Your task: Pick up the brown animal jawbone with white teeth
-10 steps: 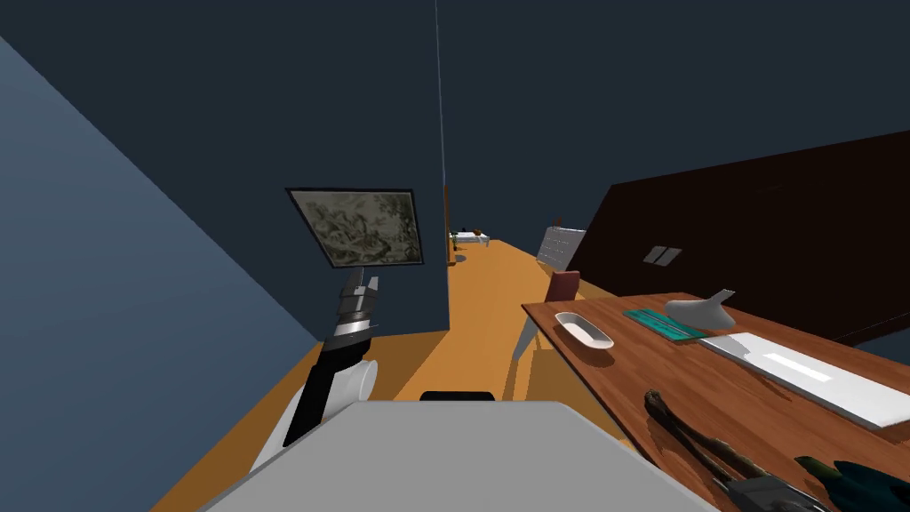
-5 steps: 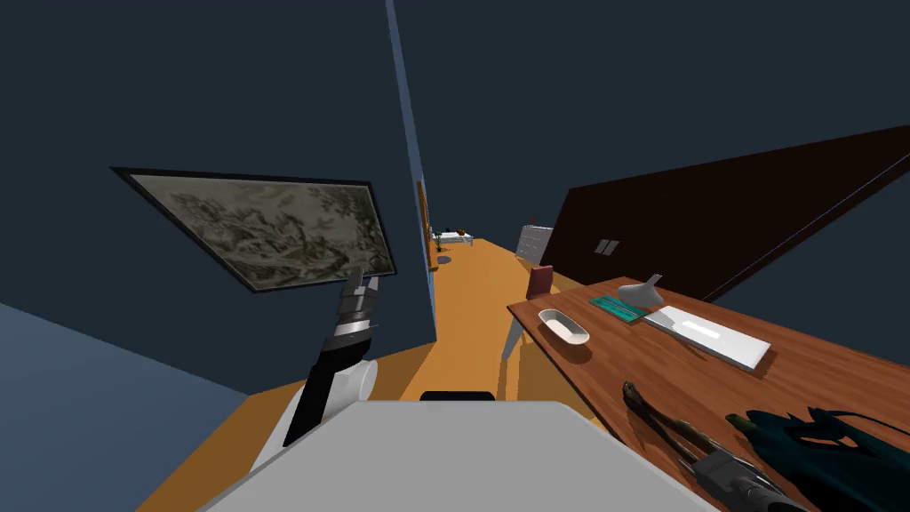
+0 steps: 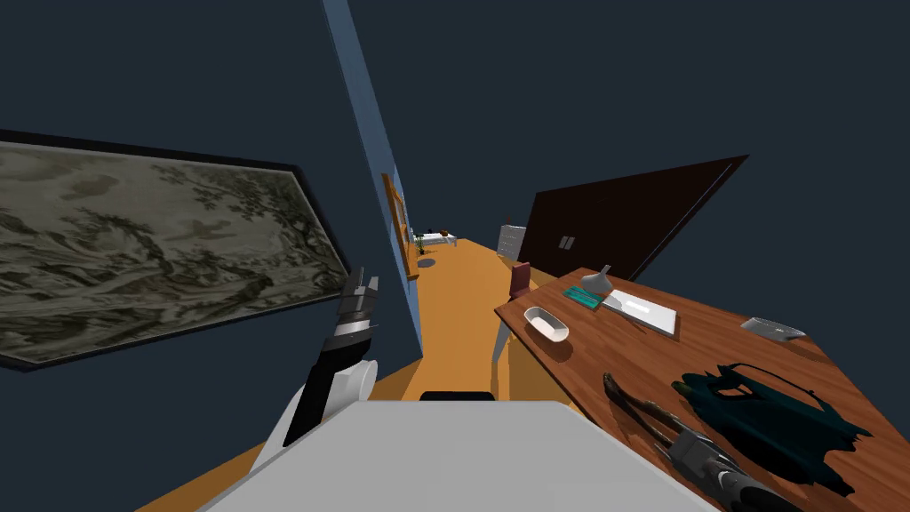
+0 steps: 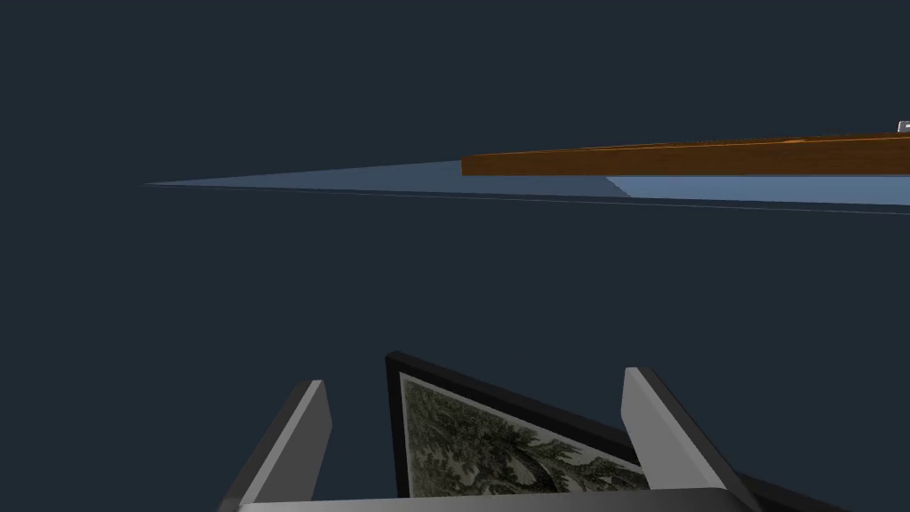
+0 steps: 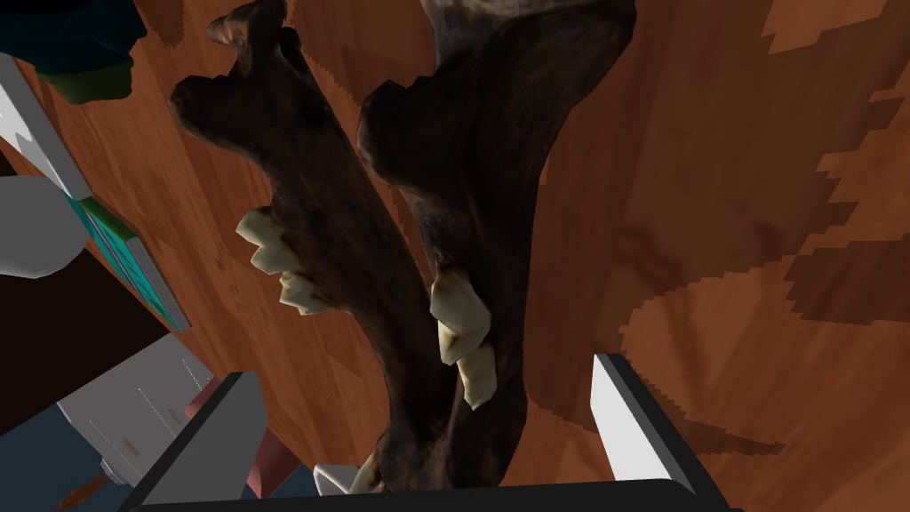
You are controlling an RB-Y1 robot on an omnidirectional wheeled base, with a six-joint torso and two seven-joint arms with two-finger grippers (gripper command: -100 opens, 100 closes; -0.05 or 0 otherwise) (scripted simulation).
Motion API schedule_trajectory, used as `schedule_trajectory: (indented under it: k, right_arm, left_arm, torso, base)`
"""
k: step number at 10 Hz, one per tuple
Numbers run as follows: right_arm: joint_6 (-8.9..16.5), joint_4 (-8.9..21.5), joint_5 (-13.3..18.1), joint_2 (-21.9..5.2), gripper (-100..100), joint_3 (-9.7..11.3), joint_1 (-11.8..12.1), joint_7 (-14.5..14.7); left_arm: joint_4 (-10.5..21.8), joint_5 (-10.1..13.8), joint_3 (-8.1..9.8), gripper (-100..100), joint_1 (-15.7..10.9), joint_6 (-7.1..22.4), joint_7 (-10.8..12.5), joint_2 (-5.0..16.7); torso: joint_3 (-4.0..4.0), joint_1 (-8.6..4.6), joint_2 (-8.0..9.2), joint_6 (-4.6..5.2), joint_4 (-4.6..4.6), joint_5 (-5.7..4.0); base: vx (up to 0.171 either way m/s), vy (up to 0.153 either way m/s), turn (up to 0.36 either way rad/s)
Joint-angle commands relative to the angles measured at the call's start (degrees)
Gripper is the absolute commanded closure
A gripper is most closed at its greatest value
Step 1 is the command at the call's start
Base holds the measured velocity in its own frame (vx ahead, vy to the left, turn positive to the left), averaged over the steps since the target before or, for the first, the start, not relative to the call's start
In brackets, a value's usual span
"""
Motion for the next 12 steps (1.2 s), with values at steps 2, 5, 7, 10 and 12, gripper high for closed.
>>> schedule_trajectory:
  k: [2,5,7,10,12]
  right_arm:
    - [0.01,-0.21,0.13,0.06,100,-0.09,0.12,0.13]
    - [0.01,-0.19,0.14,0.01,100,-0.08,0.09,0.15]
    - [-0.01,-0.19,0.14,0.04,0,-0.05,0.09,0.15]
    - [0.74,4.25,-4.04,-1.84,100,2.82,-2.04,-2.69]
    - [0.99,6.97,-5.63,-2.46,100,3.85,-2.88,-3.67]
  left_arm:
    - [0.00,0.00,-0.01,0,-0.02,0.00,0.00,0.00]
    - [0.01,0.00,-0.01,0,-0.03,0.00,0.00,0.00]
    - [0.01,0.00,-0.01,0,-0.03,0.01,0.00,0.00]
    - [0.01,0.00,-0.03,0,-0.07,0.01,0.00,-0.01]
    - [0.01,0.00,-0.02,0,-0.05,0.01,0.00,-0.01]
  torso:
    - [0.13,0.04,0.25,-0.09,0.05,0.01]
    - [0.35,0.05,0.61,-0.05,0.14,0.00]
    - [0.38,0.09,0.65,-0.04,0.16,0.04]
    - [0.68,0.16,1.17,-0.17,0.29,0.10]
    - [0.79,0.21,1.39,0.13,0.28,0.10]
  base:
    - [0.046,-0.001,-0.026]
    - [0.000,0.000,0.000]
    - [0.000,0.000,0.000]
    - [-0.171,0.009,0.378]
    - [-0.164,0.031,0.180]
